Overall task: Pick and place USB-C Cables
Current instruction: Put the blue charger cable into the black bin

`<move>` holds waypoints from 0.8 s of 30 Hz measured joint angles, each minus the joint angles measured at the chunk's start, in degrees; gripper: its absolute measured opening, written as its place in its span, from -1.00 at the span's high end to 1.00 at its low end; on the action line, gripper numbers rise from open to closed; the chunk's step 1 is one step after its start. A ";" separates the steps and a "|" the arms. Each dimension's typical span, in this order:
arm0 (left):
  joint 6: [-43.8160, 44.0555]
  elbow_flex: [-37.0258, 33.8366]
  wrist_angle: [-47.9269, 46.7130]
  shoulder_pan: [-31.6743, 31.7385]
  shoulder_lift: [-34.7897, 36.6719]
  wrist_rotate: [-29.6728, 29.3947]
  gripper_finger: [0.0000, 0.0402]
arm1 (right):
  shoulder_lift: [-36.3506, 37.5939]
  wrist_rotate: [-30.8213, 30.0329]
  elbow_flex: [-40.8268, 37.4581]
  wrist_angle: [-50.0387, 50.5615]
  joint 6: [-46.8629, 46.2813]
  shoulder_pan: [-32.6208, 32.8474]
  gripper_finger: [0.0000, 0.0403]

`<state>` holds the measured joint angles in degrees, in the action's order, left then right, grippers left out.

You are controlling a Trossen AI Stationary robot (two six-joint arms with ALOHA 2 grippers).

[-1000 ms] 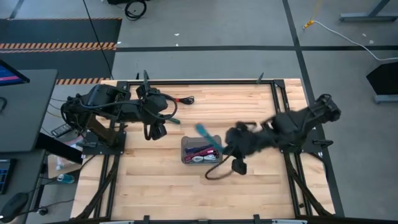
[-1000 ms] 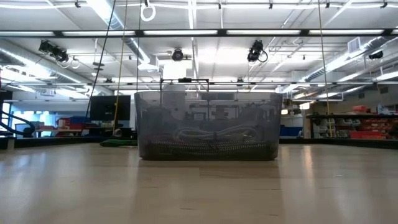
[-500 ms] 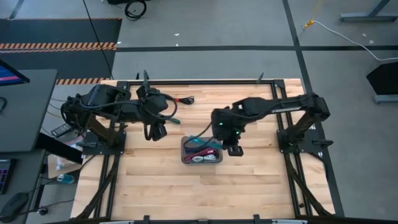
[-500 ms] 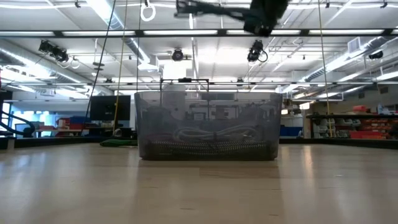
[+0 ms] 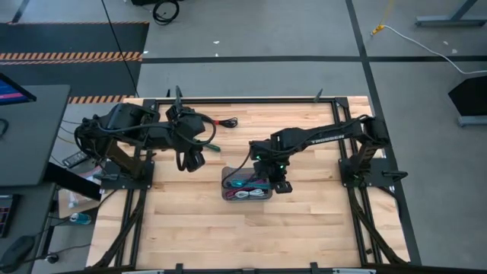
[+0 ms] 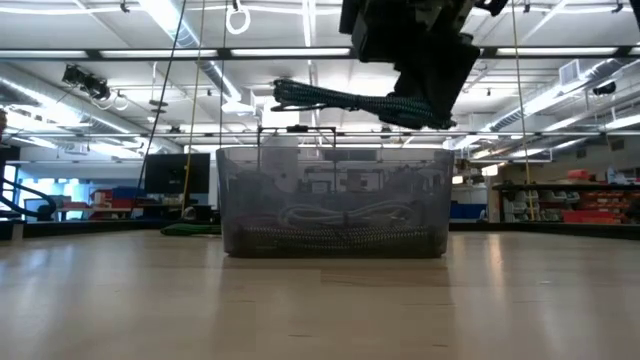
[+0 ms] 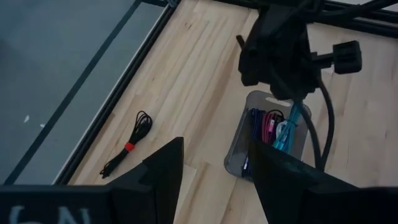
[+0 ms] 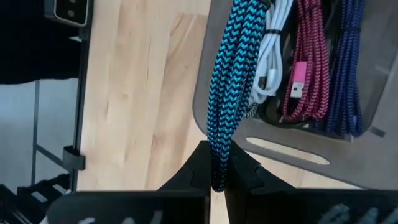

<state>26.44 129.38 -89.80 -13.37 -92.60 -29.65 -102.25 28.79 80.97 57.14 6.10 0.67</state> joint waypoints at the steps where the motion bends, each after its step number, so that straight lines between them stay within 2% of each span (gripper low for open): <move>1: 0.00 0.00 0.00 0.02 0.00 0.00 0.08 | -0.43 0.01 0.00 -0.12 0.32 0.02 0.91; 13: 0.00 0.00 0.00 0.00 0.00 -0.04 0.08 | -1.89 1.43 -0.06 -2.18 2.38 -0.06 0.91; 24: -0.04 0.00 0.02 0.02 0.00 -0.05 0.08 | -1.82 1.36 -0.04 -8.06 1.68 -2.13 0.91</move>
<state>26.39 129.38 -89.78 -13.34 -92.60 -29.69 -104.07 30.15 80.93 49.08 7.78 -1.46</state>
